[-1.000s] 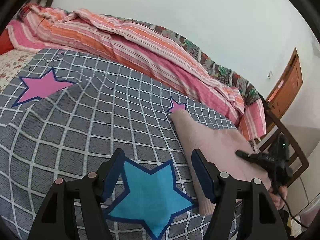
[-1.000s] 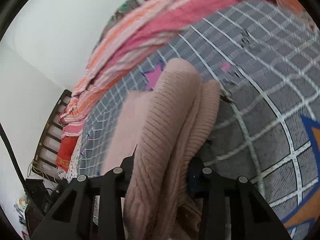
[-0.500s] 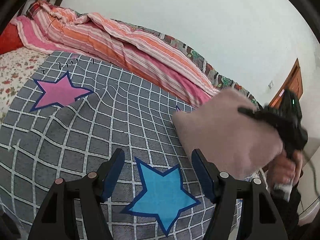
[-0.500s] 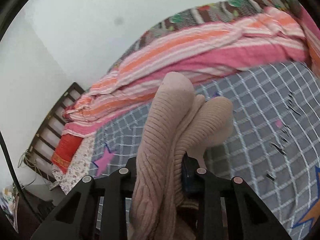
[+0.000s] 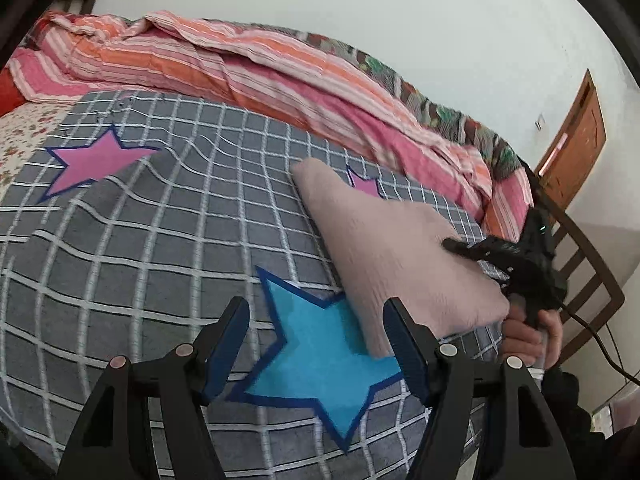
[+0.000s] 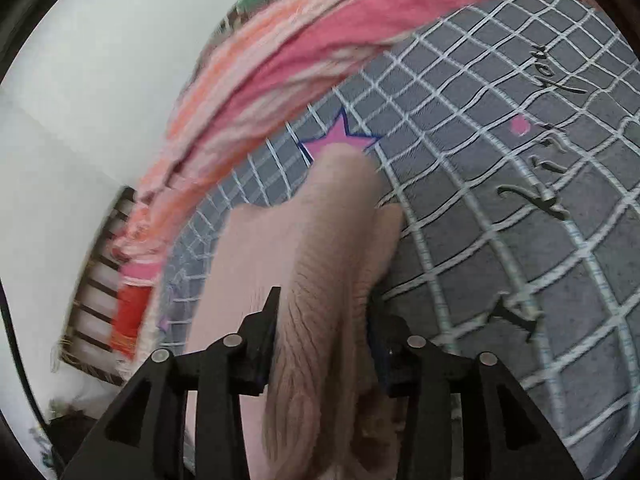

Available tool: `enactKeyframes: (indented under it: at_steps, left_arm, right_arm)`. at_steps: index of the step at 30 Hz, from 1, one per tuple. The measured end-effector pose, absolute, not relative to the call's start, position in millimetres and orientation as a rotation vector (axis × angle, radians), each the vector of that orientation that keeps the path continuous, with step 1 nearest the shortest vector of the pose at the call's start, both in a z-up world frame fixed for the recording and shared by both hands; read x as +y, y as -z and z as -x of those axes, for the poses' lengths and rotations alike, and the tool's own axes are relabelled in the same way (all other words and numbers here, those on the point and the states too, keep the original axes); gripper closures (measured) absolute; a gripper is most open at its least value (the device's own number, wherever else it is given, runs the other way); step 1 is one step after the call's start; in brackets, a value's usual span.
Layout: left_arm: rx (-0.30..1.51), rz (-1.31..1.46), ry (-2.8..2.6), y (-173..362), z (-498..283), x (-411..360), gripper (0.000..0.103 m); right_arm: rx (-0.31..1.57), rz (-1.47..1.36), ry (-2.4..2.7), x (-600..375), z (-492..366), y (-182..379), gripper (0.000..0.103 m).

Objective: Fold small clothes
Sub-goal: 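Lower the folded pink sweater onto the sheet with the right gripper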

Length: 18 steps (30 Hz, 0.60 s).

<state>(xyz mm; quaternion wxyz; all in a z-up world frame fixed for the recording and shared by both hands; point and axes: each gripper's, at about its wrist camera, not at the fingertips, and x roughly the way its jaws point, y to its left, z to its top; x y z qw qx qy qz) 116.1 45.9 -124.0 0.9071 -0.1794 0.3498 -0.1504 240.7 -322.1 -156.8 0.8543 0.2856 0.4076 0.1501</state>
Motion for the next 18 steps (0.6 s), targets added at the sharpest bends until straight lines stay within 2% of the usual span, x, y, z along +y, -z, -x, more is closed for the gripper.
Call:
enactKeyframes:
  at_steps: [5,9,11,12,16,18]
  left_arm:
    - [0.736,0.353,0.322,125.7,-126.6,17.1,0.036]
    - [0.77,0.349,0.29,127.6,-139.3,-1.8,0.036]
    - [0.783,0.343,0.286,127.5,-142.2,-8.9,0.036]
    - [0.787,0.336,0.284,127.5,-142.6,-12.0,0.036]
    - [0.811,0.306,0.275,129.0,-139.8,-18.2,0.036]
    - [0.812,0.308,0.262,129.7,-138.8,-17.8,0.036]
  right_arm:
    - [0.791,-0.398,-0.35,-307.9,-206.5,122.1,0.062]
    - [0.787,-0.162,-0.356,-276.8,-187.9,115.9,0.062]
    - [0.778,-0.137,-0.334,-274.5,-186.3,119.3,0.077]
    - [0.771,-0.135,-0.333,-277.9,-185.8,122.8,0.089]
    - [0.685,-0.18,-0.408,-301.4,-179.3,126.4,0.092]
    - [0.74,-0.254,-0.388,-313.7,-187.5,138.5,0.093]
